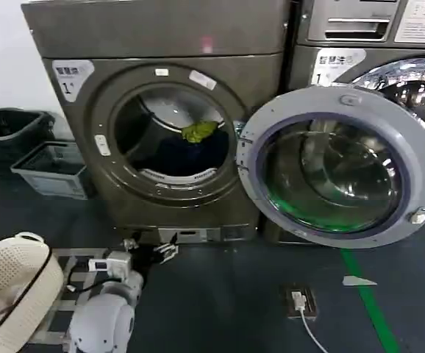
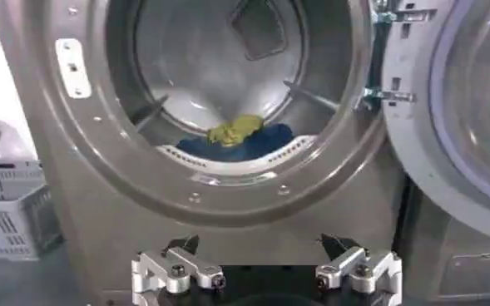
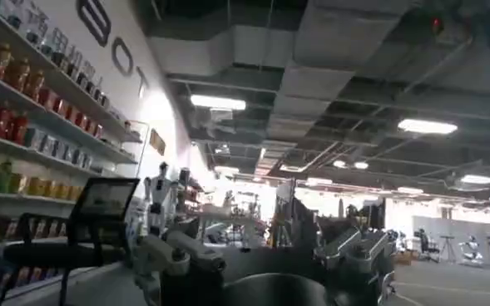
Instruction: Grasp the clothes from the dryer.
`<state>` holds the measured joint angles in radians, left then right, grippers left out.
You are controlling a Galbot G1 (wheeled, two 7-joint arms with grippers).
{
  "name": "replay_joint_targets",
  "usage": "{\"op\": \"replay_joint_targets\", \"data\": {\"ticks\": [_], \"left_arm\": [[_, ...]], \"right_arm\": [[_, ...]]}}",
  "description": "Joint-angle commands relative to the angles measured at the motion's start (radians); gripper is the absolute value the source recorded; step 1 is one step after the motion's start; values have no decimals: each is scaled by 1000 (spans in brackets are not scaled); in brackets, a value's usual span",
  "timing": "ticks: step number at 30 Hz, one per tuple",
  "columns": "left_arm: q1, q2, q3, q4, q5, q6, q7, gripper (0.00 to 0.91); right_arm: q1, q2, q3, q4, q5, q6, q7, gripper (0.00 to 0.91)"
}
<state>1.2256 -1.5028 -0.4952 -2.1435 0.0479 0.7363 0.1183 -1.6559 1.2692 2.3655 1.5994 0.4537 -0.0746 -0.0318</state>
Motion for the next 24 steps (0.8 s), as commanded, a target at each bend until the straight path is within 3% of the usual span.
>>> {"op": "replay_joint_targets", "data": {"ticks": [1,11,24], "left_arm": [[0,1,1,-2,4,49,1,907],[7,1,15,-9,11,49,1,907],[13,4,6,-16,1,49,4,907]], "right_arm": [[0,0,4,-3,8,26,3,907],[-13,41,10,-1,65,84,26,907],[-13,55,-13,22,67,86,31,907]]}}
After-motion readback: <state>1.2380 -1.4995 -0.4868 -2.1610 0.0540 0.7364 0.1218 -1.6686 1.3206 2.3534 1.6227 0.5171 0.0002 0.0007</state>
